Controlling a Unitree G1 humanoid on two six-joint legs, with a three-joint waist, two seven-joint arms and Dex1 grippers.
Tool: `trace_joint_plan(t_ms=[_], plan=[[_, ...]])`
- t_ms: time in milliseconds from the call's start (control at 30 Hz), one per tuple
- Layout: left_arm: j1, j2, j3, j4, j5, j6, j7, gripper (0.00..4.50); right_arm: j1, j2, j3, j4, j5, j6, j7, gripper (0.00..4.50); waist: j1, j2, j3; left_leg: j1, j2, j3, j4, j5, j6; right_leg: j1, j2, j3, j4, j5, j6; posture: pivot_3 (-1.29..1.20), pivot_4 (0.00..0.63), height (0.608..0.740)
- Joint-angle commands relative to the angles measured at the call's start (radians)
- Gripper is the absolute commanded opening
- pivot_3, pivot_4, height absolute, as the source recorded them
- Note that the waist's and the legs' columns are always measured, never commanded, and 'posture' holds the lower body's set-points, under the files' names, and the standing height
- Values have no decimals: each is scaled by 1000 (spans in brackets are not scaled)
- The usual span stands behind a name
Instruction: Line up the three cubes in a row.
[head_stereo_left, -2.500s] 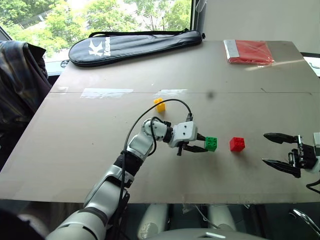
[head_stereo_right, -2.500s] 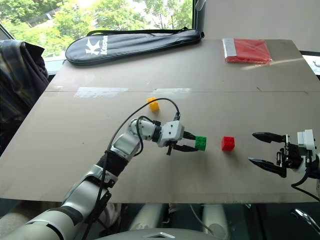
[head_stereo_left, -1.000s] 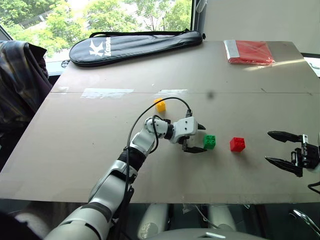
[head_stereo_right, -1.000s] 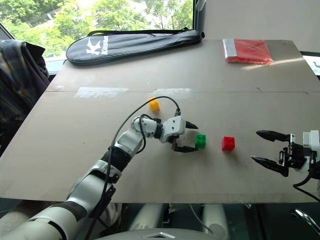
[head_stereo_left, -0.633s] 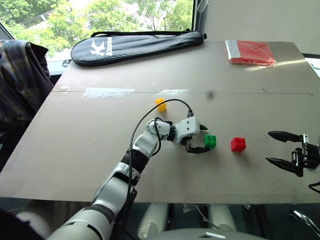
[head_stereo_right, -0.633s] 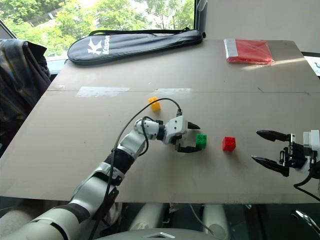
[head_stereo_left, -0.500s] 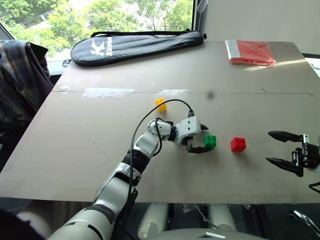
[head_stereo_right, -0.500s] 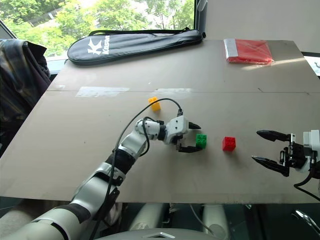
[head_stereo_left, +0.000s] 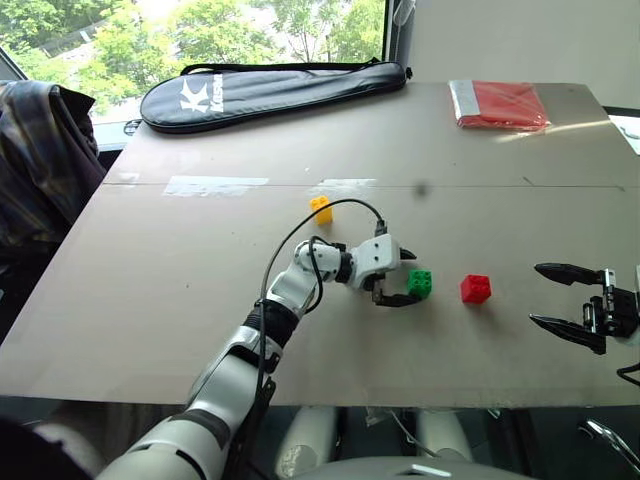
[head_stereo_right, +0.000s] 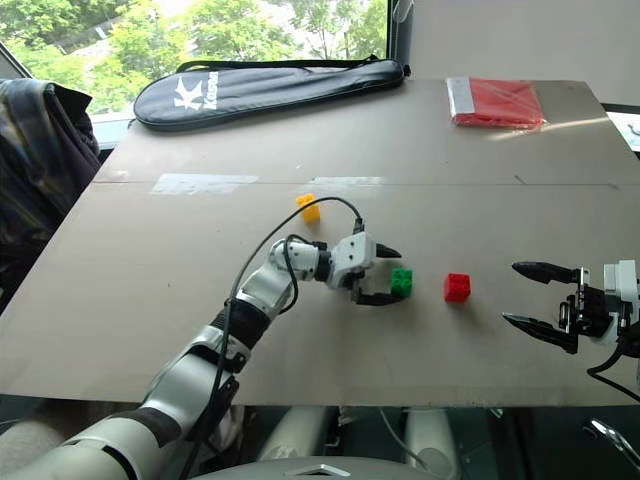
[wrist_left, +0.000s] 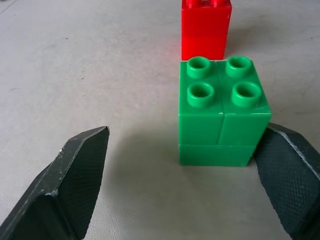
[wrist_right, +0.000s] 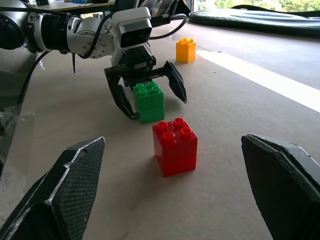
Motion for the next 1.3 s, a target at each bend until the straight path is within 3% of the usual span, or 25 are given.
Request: trace_joint_plan(t_ms=[33,233,433,667,933,1100,1300], plan=[[29,43,30,-123,-69,37,-62,4460,-1,-13,-16,-17,11,-15,42,4500,0,0,0,0,0,0,0,0,0,-1,0,0,0,0,0,0,150,694],[119,172,70,-318,-109,136,-71,4460,3,-14,-14,-22,12,-12,42,4500,2,0,0,0,0,0,0,0,0,-1,0,0,0,0,0,0,150,694],[275,231,227,-514,-137,257,142,4460,3,-4,-29,-36,22,8,42,4500,1,0,0,0,0,-1,0,0,0,-1,-1,4,0,0,0,0,150,694],[396,135,378,-687,-102,393,533,4460,-7,-1,-33,-29,21,16,42,4500,5,0,0,0,0,-2,0,0,0,0,-1,5,0,0,0,0,150,694],[382,-30,334,-667,84,470,921,4460,-32,7,-53,-46,29,58,42,4500,6,0,0,0,0,-1,0,0,0,0,0,5,0,0,0,0,150,694],[337,-53,332,-577,164,472,1048,4460,-35,27,-84,-65,14,81,42,4500,4,0,0,0,-1,-1,0,0,0,0,0,5,0,0,0,0,150,694],[322,-98,283,-549,163,495,1065,4460,-24,49,-115,-84,-7,93,38,4500,7,0,0,0,-1,-1,0,0,0,0,-1,2,0,0,0,0,150,694]])
